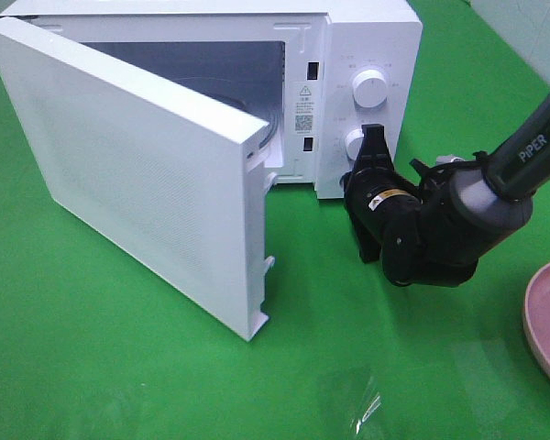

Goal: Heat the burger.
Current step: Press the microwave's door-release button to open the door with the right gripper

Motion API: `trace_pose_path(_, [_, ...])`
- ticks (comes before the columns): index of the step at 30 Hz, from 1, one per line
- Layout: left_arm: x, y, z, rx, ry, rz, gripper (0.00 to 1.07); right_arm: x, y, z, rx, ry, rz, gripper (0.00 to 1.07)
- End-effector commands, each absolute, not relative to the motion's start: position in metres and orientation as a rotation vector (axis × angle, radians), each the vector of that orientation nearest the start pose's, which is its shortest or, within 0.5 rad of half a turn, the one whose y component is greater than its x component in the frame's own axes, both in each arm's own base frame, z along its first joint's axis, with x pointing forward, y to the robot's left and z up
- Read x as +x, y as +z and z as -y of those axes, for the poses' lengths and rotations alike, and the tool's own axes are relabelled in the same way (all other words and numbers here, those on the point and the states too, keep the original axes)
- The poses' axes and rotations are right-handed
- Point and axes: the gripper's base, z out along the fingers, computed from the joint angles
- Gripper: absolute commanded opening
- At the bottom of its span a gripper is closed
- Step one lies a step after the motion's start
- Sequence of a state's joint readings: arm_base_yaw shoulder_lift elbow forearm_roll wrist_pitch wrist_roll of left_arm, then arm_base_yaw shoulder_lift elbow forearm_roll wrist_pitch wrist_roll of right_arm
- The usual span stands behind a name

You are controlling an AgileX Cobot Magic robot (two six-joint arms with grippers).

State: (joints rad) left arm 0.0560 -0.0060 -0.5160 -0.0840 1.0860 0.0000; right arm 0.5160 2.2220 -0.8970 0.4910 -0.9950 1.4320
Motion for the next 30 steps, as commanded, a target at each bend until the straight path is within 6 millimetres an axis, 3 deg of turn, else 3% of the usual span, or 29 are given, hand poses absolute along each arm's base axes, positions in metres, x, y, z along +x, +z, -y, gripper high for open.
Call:
trace_pose_path(1, [-0.01,0.281,0.008,-0.053,-0.069,-2.012,1.0,0.381,0.117,-0.148,1.127,1.305,-1.097,0.0])
trace_pose_path(9, [-0.01,0.281,0.008,-0.053,-0.069,-2.012,1.0,0.379,0.113,-0.149,1.132,1.288,-1.14,0.0])
trace_pose_path(18, [-0.01,0.281,0.008,-0.053,-0.069,-2.012,1.0,0.364,0.108,-0.157,1.166,1.272,-1.245,0.0])
trace_pose_path(22, [-0.01,0.281,0.008,-0.053,-0.069,-2.012,1.0,0.35,0.098,-0.159,1.216,1.226,-1.404,0.0])
trace_pose_path(30, [-0.01,0.281,0.008,-0.053,-0.069,-2.012,1.0,0.338,0.096,-0.158,1.24,1.189,-1.537,0.0])
